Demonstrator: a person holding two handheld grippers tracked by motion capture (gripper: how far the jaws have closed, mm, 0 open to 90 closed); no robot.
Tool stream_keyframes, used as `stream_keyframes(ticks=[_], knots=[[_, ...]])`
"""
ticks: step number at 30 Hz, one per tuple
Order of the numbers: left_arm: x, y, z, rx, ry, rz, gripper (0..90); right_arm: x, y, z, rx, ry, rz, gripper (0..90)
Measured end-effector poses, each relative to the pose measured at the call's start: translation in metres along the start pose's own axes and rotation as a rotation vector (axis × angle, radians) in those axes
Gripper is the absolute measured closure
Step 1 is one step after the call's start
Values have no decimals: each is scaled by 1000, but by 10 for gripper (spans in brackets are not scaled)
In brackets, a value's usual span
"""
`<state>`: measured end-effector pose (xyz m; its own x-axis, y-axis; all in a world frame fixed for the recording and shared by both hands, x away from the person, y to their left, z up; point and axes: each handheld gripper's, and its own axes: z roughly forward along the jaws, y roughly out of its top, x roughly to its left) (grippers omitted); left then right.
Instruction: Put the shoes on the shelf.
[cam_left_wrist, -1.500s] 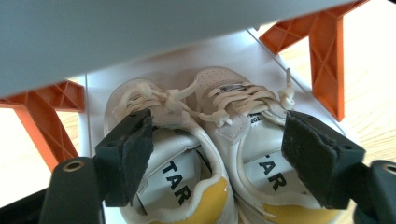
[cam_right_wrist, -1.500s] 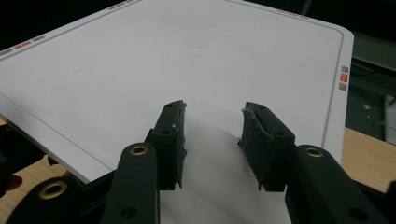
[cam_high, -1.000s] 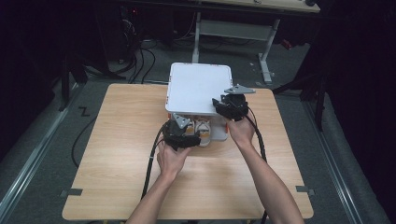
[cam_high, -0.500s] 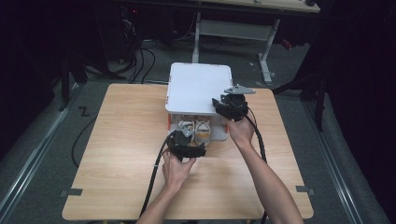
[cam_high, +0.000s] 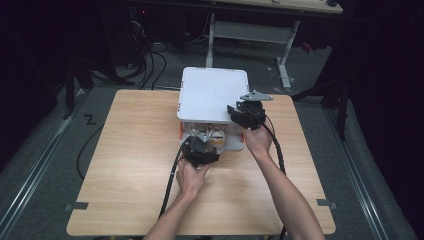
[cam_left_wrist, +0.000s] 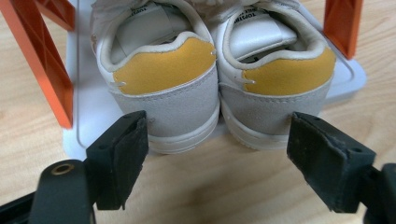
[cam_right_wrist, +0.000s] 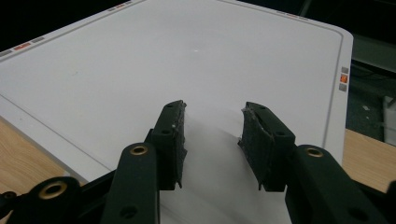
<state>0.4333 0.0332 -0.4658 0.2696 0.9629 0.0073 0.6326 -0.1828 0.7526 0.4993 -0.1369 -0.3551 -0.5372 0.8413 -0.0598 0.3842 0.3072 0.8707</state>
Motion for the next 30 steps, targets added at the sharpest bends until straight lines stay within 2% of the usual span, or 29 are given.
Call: stream_keyframes(ticks=[4,11,15,24,30], knots=[[1,5,8,-15,13,0,239,0,0,0,1,-1,0,589],[2,13,18,-12,40,38,275,0,0,0,2,1,-1,589],[3,16,23,-27,39,31,297,0,0,1,-1,-2,1,589],[-1,19,26,-33,60,39,304,0,0,2,-2,-8,-4,590],[3,19,23,-23,47,48,309,0,0,2,-2,-6,-2,590]])
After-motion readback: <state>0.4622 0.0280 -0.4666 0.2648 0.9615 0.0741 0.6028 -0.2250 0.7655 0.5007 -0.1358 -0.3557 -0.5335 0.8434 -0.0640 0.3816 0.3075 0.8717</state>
